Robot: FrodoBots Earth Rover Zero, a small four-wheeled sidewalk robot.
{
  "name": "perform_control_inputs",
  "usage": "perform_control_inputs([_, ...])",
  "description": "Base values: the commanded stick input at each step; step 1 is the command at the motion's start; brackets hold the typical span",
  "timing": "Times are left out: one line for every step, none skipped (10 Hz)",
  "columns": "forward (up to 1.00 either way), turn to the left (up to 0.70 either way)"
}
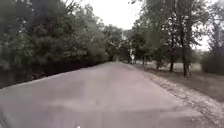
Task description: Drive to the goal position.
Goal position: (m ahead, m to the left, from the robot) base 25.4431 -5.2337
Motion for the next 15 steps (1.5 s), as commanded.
perform_control_inputs([1.0, -0.03])
perform_control_inputs([1.0, 0.01])
perform_control_inputs([1.0, 0.0])
perform_control_inputs([1.0, -0.05])
perform_control_inputs([1.0, -0.15])
perform_control_inputs([1.0, -0.15])
perform_control_inputs([1.0, -0.16])
perform_control_inputs([1.0, -0.16])
perform_control_inputs([1.0, -0.16])
perform_control_inputs([1.0, -0.16])
perform_control_inputs([1.0, -0.15])
perform_control_inputs([1.0, -0.01])
perform_control_inputs([1.0, 0.0])
perform_control_inputs([1.0, 0.01])
perform_control_inputs([1.0, 0.01])
